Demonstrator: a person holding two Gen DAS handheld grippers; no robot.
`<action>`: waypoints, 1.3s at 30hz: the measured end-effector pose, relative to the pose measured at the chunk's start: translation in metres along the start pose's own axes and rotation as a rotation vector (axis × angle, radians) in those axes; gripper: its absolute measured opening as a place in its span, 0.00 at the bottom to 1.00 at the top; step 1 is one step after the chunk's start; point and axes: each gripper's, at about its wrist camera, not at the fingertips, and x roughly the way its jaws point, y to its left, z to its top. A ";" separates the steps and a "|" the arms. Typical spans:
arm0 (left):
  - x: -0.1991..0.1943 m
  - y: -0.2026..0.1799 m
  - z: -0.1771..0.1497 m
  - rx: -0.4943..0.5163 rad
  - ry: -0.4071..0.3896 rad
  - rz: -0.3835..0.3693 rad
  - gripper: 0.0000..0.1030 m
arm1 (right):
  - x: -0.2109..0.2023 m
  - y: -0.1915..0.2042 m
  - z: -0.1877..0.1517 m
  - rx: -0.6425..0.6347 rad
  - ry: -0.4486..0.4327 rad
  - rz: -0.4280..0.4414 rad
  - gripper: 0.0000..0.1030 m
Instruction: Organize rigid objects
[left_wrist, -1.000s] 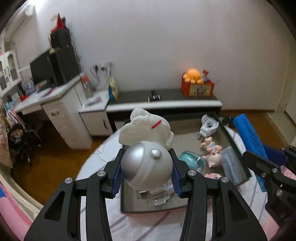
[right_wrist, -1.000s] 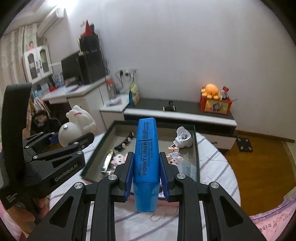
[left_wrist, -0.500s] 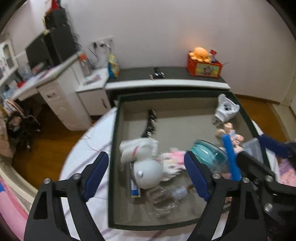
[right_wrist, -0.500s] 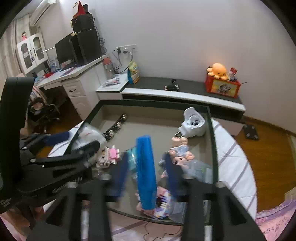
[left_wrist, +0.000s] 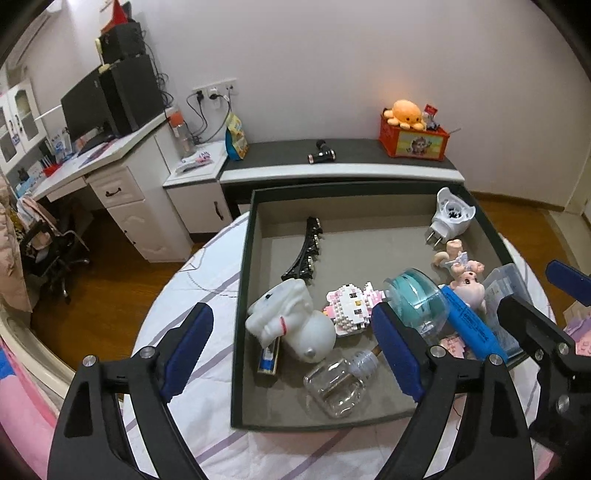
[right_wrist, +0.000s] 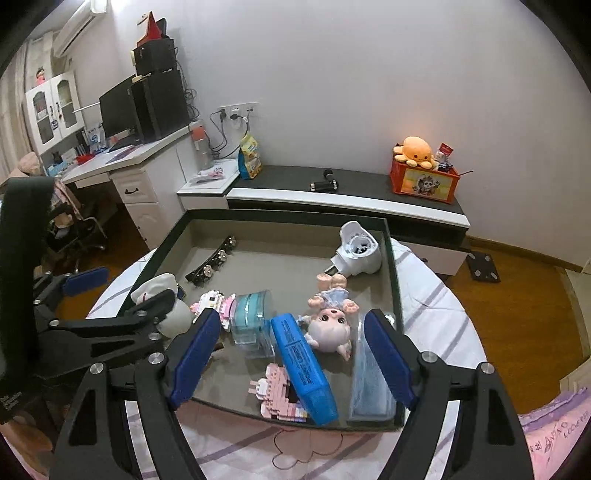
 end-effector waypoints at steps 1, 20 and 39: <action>-0.004 0.000 -0.002 -0.004 -0.009 0.001 0.86 | -0.004 0.000 -0.001 0.004 -0.006 -0.004 0.79; -0.179 0.021 -0.077 -0.044 -0.313 -0.003 0.95 | -0.177 0.035 -0.067 0.013 -0.293 -0.171 0.82; -0.310 0.022 -0.130 -0.046 -0.601 -0.022 1.00 | -0.306 0.071 -0.111 -0.037 -0.568 -0.169 1.00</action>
